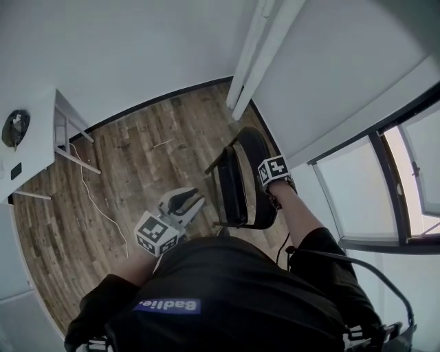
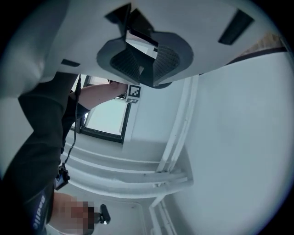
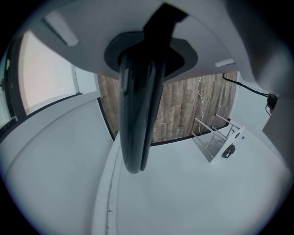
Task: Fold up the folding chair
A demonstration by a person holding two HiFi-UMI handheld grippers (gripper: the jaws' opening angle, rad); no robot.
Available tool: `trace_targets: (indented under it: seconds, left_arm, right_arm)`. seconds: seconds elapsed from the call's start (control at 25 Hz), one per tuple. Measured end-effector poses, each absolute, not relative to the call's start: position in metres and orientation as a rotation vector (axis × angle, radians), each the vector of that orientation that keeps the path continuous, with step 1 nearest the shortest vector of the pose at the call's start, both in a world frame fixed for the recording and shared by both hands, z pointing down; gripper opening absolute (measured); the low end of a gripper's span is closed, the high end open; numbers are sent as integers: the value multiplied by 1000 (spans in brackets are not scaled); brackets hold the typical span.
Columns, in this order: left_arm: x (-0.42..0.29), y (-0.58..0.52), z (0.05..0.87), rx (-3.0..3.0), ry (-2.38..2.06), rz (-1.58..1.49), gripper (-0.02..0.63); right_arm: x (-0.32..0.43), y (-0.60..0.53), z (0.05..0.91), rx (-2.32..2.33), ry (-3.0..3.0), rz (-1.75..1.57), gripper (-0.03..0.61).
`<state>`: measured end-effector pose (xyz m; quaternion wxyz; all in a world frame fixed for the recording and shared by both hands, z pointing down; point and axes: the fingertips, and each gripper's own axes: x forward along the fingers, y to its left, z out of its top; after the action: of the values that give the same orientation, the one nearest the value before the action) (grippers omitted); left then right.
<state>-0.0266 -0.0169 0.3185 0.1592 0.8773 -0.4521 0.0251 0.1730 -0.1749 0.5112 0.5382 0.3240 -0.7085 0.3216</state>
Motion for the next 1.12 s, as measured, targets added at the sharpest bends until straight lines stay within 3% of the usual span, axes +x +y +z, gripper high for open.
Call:
trace_targets:
  seconds: [0.24, 1.12]
  left_arm:
    - [-27, -17, 272, 2568, -1396, -56, 6]
    - [-31, 3, 256, 2542, -1462, -87, 5]
  right_arm:
    - [174, -174, 511, 767, -1681, 764, 66]
    - [180, -174, 513, 768, -1665, 746, 61]
